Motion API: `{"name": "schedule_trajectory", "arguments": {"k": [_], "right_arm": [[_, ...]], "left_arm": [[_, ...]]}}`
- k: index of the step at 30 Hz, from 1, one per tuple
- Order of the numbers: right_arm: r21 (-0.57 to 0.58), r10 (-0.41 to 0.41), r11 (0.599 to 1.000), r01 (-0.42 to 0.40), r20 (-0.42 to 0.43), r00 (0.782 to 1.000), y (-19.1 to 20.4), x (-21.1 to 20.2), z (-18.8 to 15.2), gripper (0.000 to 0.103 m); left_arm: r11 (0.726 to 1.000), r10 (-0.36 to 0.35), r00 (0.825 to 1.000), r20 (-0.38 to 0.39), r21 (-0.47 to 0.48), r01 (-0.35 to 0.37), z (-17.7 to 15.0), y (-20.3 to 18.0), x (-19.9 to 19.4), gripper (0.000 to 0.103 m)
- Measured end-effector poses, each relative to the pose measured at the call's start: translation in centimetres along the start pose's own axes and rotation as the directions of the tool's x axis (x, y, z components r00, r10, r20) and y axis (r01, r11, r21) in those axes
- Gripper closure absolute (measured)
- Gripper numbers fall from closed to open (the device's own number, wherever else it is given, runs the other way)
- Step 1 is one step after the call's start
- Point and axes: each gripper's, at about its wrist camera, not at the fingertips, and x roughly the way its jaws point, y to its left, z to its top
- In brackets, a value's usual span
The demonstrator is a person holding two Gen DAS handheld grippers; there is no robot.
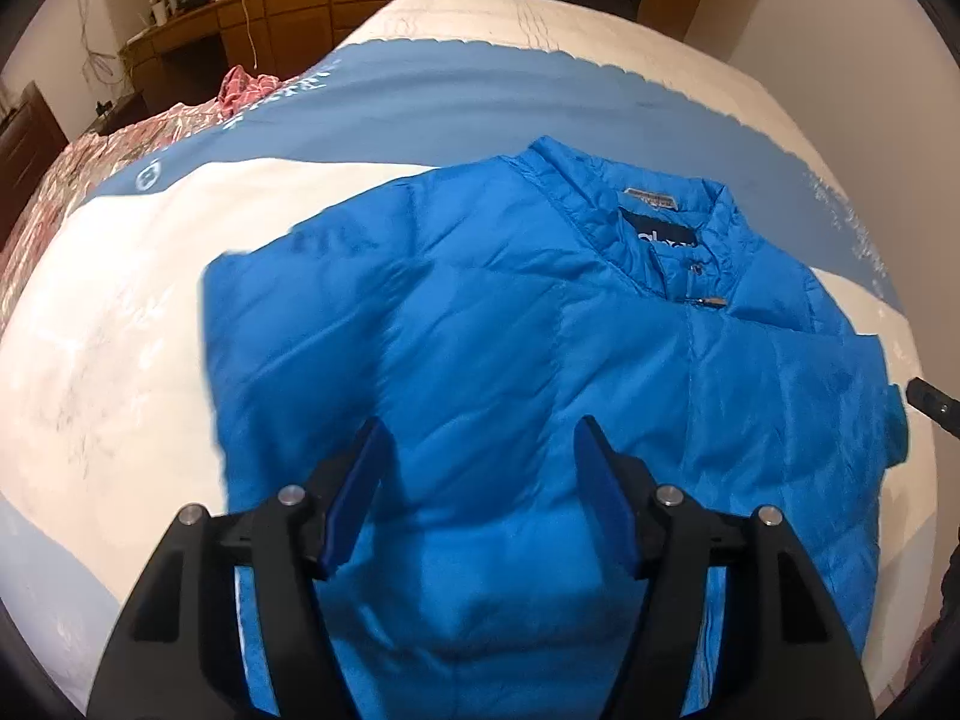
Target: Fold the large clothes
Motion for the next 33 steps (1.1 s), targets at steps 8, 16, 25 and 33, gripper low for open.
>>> {"name": "schedule_trajectory", "arguments": {"k": [8,16,25,33], "right_arm": [[0.040,-0.003,0.999,0.007,-0.094,0.996,-2.2,5.7,-0.8,0.081],[0.045,-0.004,0.999,0.007,-0.062,0.998,-1.6,3.6,-1.1,0.078],[-0.052,0.151,0.987,-0.153,-0.046,0.988,3.9,0.4,-5.0,0.077],[-0.070,0.107,0.991,-0.116,-0.119,0.987,4.5,5.5,-7.7,0.079]], "left_arm": [[0.999,0.000,0.999,-0.046,0.046,0.003,1.4,-0.6,3.2,0.035],[1.000,-0.009,0.999,-0.037,0.007,0.010,1.9,-0.4,2.5,0.035],[1.000,-0.021,0.998,0.052,0.015,0.020,-2.2,-2.9,-2.4,0.036],[0.999,-0.022,1.000,-0.014,0.050,0.022,-5.3,-2.8,2.3,0.034]]}}
